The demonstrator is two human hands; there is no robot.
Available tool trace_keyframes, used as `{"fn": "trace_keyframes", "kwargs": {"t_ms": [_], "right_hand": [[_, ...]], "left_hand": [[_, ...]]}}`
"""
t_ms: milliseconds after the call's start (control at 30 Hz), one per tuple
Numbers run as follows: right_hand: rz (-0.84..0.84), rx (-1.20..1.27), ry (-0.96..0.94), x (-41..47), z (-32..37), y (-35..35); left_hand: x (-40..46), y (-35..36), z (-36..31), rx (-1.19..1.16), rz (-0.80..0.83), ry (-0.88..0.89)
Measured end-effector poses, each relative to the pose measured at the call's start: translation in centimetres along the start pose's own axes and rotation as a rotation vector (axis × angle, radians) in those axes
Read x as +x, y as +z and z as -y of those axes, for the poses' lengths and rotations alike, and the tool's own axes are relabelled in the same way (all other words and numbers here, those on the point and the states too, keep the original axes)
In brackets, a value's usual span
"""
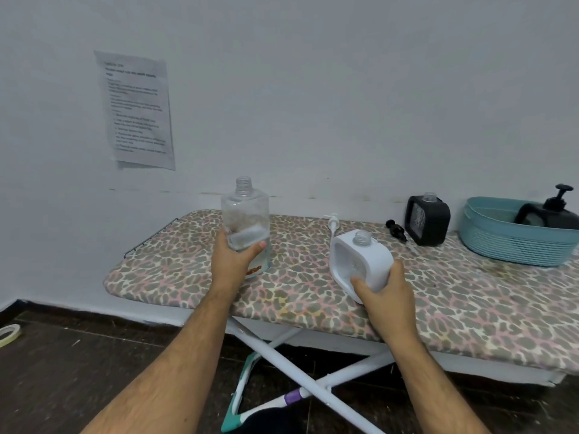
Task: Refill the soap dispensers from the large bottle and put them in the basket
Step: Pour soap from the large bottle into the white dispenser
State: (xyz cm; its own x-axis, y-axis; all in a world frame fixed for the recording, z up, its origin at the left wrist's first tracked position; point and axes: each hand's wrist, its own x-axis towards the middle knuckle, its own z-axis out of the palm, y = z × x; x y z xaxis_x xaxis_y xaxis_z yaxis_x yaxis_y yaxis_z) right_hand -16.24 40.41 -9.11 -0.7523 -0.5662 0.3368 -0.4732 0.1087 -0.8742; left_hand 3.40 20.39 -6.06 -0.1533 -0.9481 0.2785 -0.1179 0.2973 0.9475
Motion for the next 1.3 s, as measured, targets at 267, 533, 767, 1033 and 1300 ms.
{"fn": "trace_keyframes", "kwargs": {"t_ms": [267, 533, 767, 1033, 1300], "right_hand": [[0.043, 0.039, 0.032, -0.2, -0.1, -0.3], [-0.001, -0.001, 0.022, -0.2, -0.3, -2.3], [-0.004, -0.13, -0.059, 0.5, -1.0, -5.7], [0.024, -0.113, -0.02, 0.0, -2.7, -7.3], [0.03, -0.121, -0.039, 0.2, -2.8, -7.5]], "left_hand": [[-2.6, 1.3, -1.1, 0.045, 0.018, 0.077], [-5.1, 2.5, -3.2, 0.216, 0.101, 0.16], [-6.4, 3.6, -4.9, 0.39, 0.152, 0.234], [-7.4, 5.1, -6.4, 0.651, 0.2, 0.401], [-8.2, 5.9, -7.5, 0.778, 0.222, 0.478]]}}
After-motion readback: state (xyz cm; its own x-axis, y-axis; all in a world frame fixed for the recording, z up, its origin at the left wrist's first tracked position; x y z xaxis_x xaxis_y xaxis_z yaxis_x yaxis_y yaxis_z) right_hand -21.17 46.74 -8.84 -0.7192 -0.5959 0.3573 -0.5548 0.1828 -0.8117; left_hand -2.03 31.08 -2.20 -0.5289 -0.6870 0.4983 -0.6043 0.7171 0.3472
